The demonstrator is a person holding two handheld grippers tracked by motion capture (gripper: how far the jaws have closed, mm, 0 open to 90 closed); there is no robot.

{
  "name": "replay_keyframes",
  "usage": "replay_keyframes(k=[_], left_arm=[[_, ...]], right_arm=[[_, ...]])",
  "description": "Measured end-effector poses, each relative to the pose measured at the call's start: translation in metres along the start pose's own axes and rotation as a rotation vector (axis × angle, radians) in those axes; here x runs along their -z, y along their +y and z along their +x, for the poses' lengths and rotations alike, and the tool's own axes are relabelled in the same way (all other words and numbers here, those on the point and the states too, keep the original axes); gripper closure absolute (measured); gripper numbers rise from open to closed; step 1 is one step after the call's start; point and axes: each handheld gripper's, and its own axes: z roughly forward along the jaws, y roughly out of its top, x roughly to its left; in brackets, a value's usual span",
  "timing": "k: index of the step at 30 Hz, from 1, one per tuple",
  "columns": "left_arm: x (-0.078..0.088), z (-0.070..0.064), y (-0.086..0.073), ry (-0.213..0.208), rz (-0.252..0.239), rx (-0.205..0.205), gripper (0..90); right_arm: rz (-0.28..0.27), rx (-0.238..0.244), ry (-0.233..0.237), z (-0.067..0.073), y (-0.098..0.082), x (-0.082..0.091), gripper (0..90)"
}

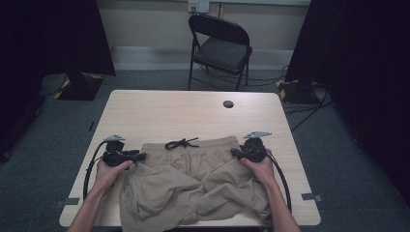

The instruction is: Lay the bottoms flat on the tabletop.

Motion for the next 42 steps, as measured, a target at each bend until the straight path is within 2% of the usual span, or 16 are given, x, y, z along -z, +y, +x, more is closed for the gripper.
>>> replay_keyframes(k=[2,5,6,9,11,14,16,18,21,23,27,32,38,42], left_arm=[[-0.001,-0.004,0.0,0.028,0.002,-0.006,59.5],[0.0,-0.002,-0.001,0.0,0.012,0.005,68.8],[0.0,-0.002,-0.002,-0.015,0.017,0.01,74.6],[0.0,-0.003,-0.002,-0.021,0.024,-0.003,84.1],[0.002,-0.003,-0.001,-0.037,-0.004,0.012,85.8],[0.007,-0.005,0.002,-0.051,-0.035,0.015,86.9],[0.011,-0.008,0.004,-0.051,-0.047,0.003,87.0],[0.013,-0.011,0.006,-0.059,-0.066,0.009,87.0],[0.019,-0.015,0.011,-0.067,-0.088,-0.011,87.0],[0.023,-0.019,0.014,-0.089,-0.109,-0.032,87.2],[0.031,-0.027,0.022,-0.101,-0.147,-0.047,87.3],[0.043,-0.03,0.033,-0.117,-0.201,-0.048,87.4],[0.062,-0.036,0.051,-0.114,-0.267,-0.079,87.6],[0.072,-0.04,0.065,-0.112,-0.297,-0.101,87.6]], right_arm=[[-0.003,-0.005,0.011,0.001,0.0,0.0,69.4],[-0.004,-0.031,0.042,0.001,-0.001,0.002,80.4],[-0.009,-0.023,0.049,0.001,-0.001,0.003,83.9],[-0.021,-0.024,0.068,0.003,0.001,0.006,87.5],[-0.03,-0.041,0.074,0.003,0.001,0.008,88.1],[-0.06,-0.063,0.089,0.002,0.002,0.013,88.4],[-0.087,-0.065,0.1,0.002,0.005,0.017,88.5],[-0.108,-0.065,0.104,0.003,0.007,0.023,88.5],[-0.14,-0.059,0.105,0.006,0.011,0.033,88.6],[-0.156,-0.054,0.104,0.008,0.012,0.039,88.7],[-0.189,-0.051,0.107,0.009,0.017,0.052,88.7],[-0.243,-0.035,0.111,0.012,0.03,0.072,88.7],[-0.312,-0.022,0.114,0.015,0.046,0.093,88.8],[-0.34,-0.016,0.109,0.016,0.058,0.1,88.8]])
